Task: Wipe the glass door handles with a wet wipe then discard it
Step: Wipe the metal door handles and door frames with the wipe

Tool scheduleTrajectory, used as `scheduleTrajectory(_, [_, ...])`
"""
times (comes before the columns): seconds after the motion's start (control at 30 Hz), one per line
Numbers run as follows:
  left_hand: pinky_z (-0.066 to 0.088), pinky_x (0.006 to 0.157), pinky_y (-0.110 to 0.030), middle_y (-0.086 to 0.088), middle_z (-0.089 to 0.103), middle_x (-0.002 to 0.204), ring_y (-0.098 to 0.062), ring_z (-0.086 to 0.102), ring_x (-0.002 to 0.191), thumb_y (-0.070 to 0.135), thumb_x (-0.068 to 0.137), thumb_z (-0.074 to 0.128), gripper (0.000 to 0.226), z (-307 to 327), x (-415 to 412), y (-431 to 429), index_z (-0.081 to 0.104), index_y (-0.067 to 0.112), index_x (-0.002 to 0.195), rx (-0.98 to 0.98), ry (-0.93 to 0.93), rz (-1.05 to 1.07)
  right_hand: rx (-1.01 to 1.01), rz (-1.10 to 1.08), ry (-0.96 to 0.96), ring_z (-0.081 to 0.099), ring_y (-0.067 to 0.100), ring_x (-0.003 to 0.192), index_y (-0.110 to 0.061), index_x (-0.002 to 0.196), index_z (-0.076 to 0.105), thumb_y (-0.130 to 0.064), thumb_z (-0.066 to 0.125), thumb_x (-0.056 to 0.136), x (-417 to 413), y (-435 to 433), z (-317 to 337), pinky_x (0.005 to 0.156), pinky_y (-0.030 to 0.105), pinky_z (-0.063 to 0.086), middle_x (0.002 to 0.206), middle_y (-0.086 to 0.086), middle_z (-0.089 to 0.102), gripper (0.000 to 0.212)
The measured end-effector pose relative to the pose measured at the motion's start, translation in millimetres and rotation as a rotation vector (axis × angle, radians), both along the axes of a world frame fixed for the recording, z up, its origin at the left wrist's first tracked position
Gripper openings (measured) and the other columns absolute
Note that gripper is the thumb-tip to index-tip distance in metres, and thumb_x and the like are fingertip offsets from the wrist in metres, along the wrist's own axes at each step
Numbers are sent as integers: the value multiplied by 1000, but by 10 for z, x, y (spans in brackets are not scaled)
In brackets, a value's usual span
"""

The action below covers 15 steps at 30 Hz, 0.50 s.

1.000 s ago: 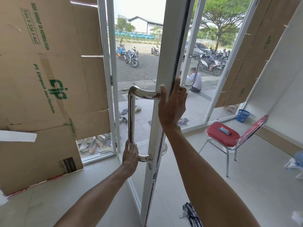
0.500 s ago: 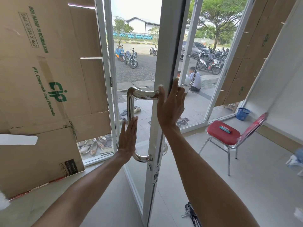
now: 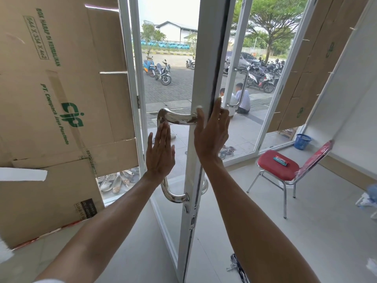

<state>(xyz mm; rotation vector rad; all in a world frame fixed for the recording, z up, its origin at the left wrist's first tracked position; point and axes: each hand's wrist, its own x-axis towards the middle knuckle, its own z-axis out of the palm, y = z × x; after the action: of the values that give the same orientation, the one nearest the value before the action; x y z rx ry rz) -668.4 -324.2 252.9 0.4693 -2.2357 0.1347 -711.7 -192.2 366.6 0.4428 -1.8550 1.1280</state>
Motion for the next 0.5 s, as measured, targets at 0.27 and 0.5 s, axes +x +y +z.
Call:
scheduleTrajectory(0.27, [50, 97, -39, -11, 44, 152, -27, 58, 121, 2, 95, 43, 75, 63, -95, -78, 7, 18, 159, 858, 239, -222, -18, 10, 3, 57, 25, 105, -7, 137, 49, -41, 56, 95, 14, -35, -8, 69, 34, 53, 113, 12, 59, 55])
scheduleTrajectory(0.5, [50, 72, -22, -2, 74, 87, -9, 65, 79, 4, 76, 32, 51, 1042, 18, -259, 65, -4, 115, 1247, 639, -801, -39, -10, 15, 57, 26, 105, -6, 138, 50, -41, 56, 95, -13, -66, -29, 68, 35, 53, 113, 13, 59, 56])
